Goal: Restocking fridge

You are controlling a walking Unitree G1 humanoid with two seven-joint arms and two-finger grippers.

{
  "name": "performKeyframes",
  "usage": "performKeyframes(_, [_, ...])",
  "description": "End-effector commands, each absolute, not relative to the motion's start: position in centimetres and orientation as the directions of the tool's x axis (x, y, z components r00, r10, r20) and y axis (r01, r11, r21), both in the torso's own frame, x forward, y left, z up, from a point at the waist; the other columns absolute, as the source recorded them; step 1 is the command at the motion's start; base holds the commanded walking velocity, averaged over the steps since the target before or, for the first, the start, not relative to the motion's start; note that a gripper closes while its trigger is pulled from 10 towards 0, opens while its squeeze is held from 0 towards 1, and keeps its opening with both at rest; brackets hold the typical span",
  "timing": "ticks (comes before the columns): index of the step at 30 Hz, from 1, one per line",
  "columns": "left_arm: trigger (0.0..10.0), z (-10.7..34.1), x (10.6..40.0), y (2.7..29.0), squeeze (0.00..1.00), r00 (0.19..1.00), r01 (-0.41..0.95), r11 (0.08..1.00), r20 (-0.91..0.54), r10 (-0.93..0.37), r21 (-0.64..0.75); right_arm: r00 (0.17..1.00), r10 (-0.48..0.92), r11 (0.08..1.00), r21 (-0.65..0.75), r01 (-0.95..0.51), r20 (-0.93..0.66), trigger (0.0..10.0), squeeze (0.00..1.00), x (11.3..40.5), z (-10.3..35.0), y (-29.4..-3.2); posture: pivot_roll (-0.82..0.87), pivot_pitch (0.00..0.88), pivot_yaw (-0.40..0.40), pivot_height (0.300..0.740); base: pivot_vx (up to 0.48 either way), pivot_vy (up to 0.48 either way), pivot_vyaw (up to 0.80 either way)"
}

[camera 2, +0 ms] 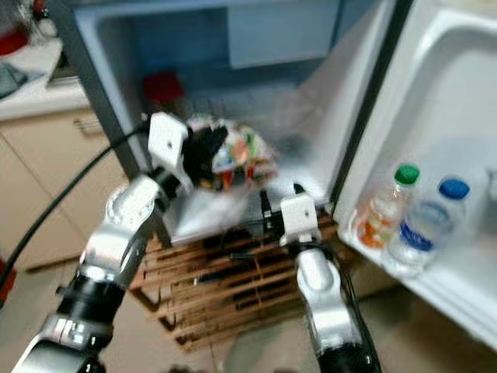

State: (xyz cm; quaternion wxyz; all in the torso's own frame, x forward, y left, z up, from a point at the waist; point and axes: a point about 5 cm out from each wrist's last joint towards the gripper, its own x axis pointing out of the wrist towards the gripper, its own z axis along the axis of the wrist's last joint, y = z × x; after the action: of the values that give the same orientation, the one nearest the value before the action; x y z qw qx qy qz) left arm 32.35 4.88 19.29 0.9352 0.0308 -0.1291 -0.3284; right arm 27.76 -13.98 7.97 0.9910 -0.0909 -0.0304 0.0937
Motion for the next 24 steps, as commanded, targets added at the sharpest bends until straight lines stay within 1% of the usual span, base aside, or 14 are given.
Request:
performKeyframes(1, [10.0, 20.6, 32.7, 4.4, 0.0, 0.726, 0.602, 0.772, 0.263, -0.635, 0.203, 0.977, 0.206, 0.967, -0.168, -0.194, 0.059, 10.0, 0.06, 28.0, 8.4, -13.4, -0.16, 0.0, 0.04, 0.74, 0.0, 0.0, 0.0])
performKeyframes(7, [10.0, 21.5, 34.3, 3.1, 0.0, 0.733, 0.573, 0.778, 0.262, -0.627, 0.259, 0.973, 0.22, 0.964, -0.171, -0.206, 0.07, 10.0, 0.06, 27.5, 9.0, -13.2, -0.18, 0.0, 0.045, 0.74, 0.0, 0.0, 0.0])
performKeyframes(8, [10.0, 21.9, 34.6, 3.1, 0.0, 0.738, 0.544, 0.783, 0.272, -0.618, 0.301, 0.972, 0.222, 0.963, -0.172, -0.208, 0.071, 10.0, 0.06, 27.2, 9.1, -13.4, -0.19, 0.0, 0.048, 0.74, 0.0, 0.0, 0.0])
performKeyframes(9, [10.0, 21.9, 34.6, 3.1, 0.0, 0.738, 0.544, 0.783, 0.272, -0.618, 0.301, 0.972, 0.222, 0.963, -0.172, -0.208, 0.071, 10.0, 0.06, 27.2, 9.1, -13.4, -0.19, 0.0, 0.048, 0.74, 0.0, 0.0, 0.0])
performKeyframes(12, [10.0, 22.1, 34.7, 3.1, 0.0, 0.738, 0.494, 0.777, 0.284, -0.612, 0.391, 0.972, 0.224, 0.962, -0.172, -0.21, 0.071, 10.0, 0.06, 26.5, 9.3, -13.5, -0.21, 0.0, 0.04, 0.74, 0.0, 0.0, 0.0])
performKeyframes(13, [10.0, 21.9, 35.1, 3.3, 0.0, 0.745, 0.463, 0.77, 0.278, -0.607, 0.44, 0.971, 0.229, 0.962, -0.168, -0.216, 0.063, 10.0, 0.06, 26.1, 9.3, -13.5, -0.22, 0.0, 0.03, 0.74, 0.0, 0.0, 0.0])
performKeyframes(16, [10.0, 21.8, 35.4, 3.3, 0.0, 0.745, 0.448, 0.765, 0.279, -0.605, 0.463, 0.968, 0.247, 0.957, -0.169, -0.235, 0.05, 10.0, 0.06, 25.5, 9.2, -13.3, -0.23, 0.0, 0.017, 0.74, 0.0, 0.0, 0.0])
performKeyframes(17, [10.0, 21.9, 35.8, 3.5, 0.0, 0.739, 0.433, 0.755, 0.286, -0.61, 0.492, 0.959, 0.281, 0.945, -0.184, -0.271, 0.03, 10.0, 0.06, 24.9, 9.1, -13.0, -0.24, 0.0, 0.004, 0.74, 0.0, 0.0, 0.0])
performKeyframes(18, [10.0, 21.9, 35.8, 3.5, 0.0, 0.739, 0.433, 0.755, 0.286, -0.61, 0.492, 0.959, 0.281, 0.945, -0.184, -0.271, 0.03, 10.0, 0.06, 24.9, 9.1, -13.0, -0.24, 0.0, 0.004, 0.74, 0.0, 0.0, 0.0])
performKeyframes(19, [10.0, 22.0, 35.9, 3.8, 0.0, 0.737, 0.421, 0.752, 0.291, -0.61, 0.508, 0.954, 0.298, 0.938, -0.193, -0.288, 0.02, 10.0, 0.06, 24.2, 9.1, -13.0, -0.24, 0.0, -0.003, 0.74, 0.0, 0.0, 0.0])
performKeyframes(22, [10.0, 21.8, 36.1, 4.2, 0.0, 0.738, 0.407, 0.742, 0.286, -0.611, 0.533, 0.954, 0.299, 0.936, -0.195, -0.291, 0.011, 10.0, 0.07, 23.8, 9.0, -13.2, -0.25, 0.0, -0.005, 0.74, 0.0, 0.0, 0.0])
performKeyframes(24, [10.0, 21.7, 36.6, 4.9, 0.0, 0.739, 0.376, 0.711, 0.271, -0.617, 0.594, 0.956, 0.294, 0.937, -0.196, -0.29, -0.008, 10.0, 0.06, 23.5, 9.0, -13.5, -0.25, 0.0, -0.008, 0.74, 0.0, 0.0, 0.0])
